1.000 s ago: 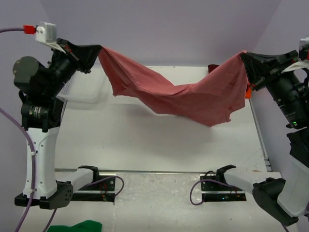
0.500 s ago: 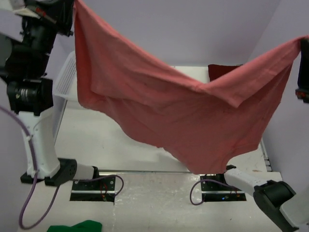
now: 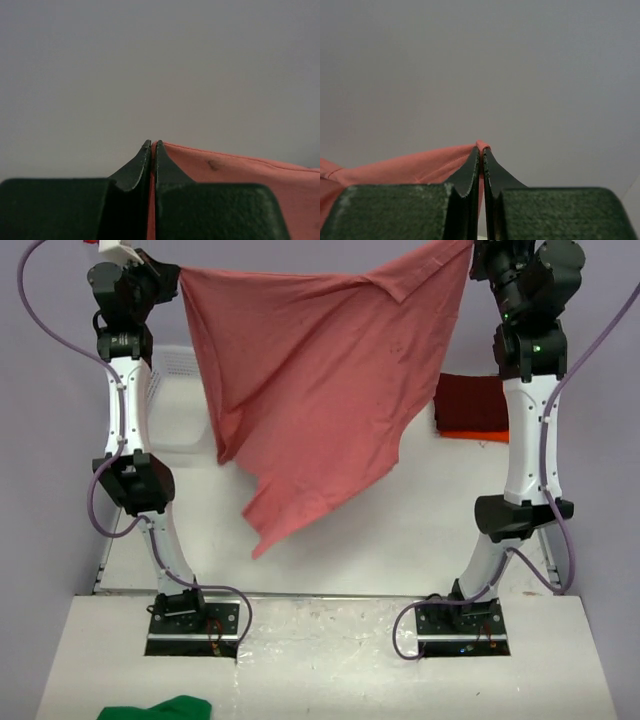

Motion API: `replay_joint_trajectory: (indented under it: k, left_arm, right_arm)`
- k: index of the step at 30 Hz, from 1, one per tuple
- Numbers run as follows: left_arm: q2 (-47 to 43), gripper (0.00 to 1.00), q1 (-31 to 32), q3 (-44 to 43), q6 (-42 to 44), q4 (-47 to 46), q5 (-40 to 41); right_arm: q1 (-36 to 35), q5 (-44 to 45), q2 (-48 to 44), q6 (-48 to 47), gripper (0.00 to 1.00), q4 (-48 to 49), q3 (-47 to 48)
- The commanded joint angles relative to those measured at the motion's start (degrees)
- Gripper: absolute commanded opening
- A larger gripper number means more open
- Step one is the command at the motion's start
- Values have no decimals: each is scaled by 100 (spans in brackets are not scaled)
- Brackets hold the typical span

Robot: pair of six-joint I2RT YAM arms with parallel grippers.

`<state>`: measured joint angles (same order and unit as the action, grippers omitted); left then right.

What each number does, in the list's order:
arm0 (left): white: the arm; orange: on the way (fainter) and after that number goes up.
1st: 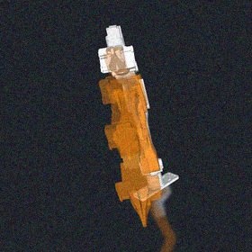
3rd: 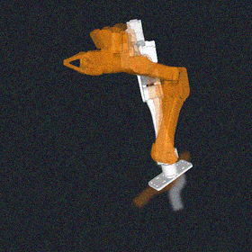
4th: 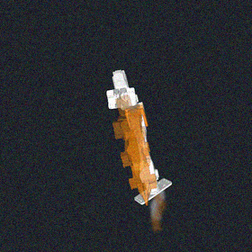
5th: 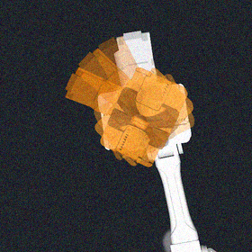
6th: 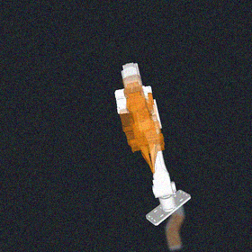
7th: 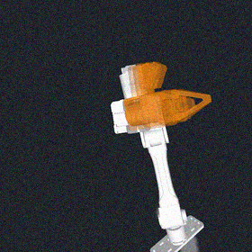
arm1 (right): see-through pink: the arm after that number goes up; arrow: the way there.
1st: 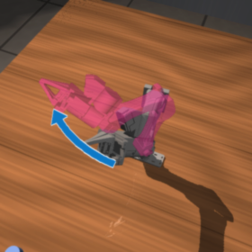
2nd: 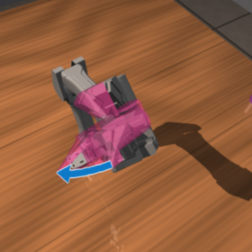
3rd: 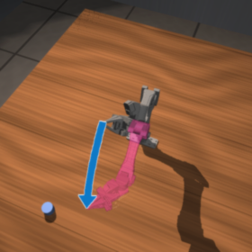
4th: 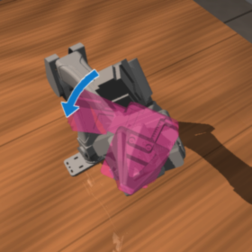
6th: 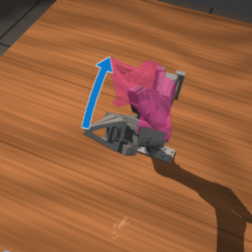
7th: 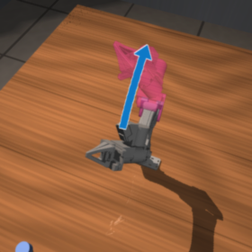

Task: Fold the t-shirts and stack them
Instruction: Flatten out the tshirt

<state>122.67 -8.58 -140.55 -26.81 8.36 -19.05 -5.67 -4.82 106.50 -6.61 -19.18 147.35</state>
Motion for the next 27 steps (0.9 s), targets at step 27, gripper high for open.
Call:
replay_joint_trajectory:
  k: [27]
  left_arm:
    - [-2703, 0, 1094, 6142, -642, 2284, 700]
  right_arm:
    - [-733, 1141, -3844, 2981, 0, -2592, -6742]
